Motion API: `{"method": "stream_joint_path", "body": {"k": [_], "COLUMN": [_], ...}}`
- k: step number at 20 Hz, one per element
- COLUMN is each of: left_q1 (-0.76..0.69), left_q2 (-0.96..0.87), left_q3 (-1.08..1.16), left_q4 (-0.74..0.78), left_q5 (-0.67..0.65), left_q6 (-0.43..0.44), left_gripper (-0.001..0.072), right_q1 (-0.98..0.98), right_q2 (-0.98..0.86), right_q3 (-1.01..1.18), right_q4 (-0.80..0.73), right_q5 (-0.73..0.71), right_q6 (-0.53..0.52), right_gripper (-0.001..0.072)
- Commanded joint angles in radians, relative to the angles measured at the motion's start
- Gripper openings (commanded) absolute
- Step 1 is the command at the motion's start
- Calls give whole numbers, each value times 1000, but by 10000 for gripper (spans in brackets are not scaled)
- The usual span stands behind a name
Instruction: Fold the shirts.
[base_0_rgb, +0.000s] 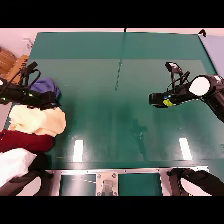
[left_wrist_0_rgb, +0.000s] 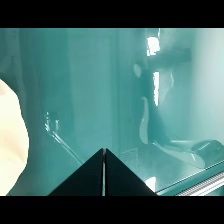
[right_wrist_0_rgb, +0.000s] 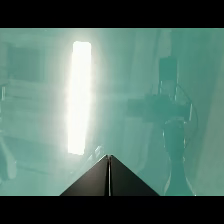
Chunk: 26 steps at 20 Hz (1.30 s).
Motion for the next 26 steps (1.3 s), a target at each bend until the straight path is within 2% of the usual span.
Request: {"method": "stream_joint_path", "body": {"k": [1,5,7,9,10,11,13,14,20,21,23,24,26], "left_q1": [1,1,1,1,1,1,21,46,100,101,100,101,100], "left_q2": [1,1,1,0,-7,-20,-82,-132,-440,-465,-464,-458,-445], "left_q3": [0,0,0,-1,-1,-1,0,0,0,0,19,52,152], "left_q4": [0,15,96,292,418,525,681,689,675,641,592,568,506], "left_q5": [43,187,310,429,485,518,566,594,729,744,748,728,623], "left_q6": [0,3,2,-16,-45,-75,-107,-106,-107,-106,-101,-94,-78], "left_gripper": [22,22,30,713,690,689,689,690,688,611,30,21,20], "right_q1": [1,0,0,1,1,0,0,0,0,0,0,0,0], "right_q2": [1,0,0,-2,-3,-7,-20,-27,-64,-64,-64,-64,-64], "right_q3": [0,0,0,-1,-1,-1,-1,-1,-1,-1,-1,-1,0], "right_q4": [0,-1,1,11,11,9,8,8,8,8,11,11,11], "right_q5": [0,-14,-45,-74,-86,-98,-127,-146,-217,-217,-217,-217,-216], "right_q6": [0,0,0,0,0,0,0,0,0,0,0,0,0], "right_gripper": [12,11,11,12,16,71,253,300,293,245,48,12,12]}}
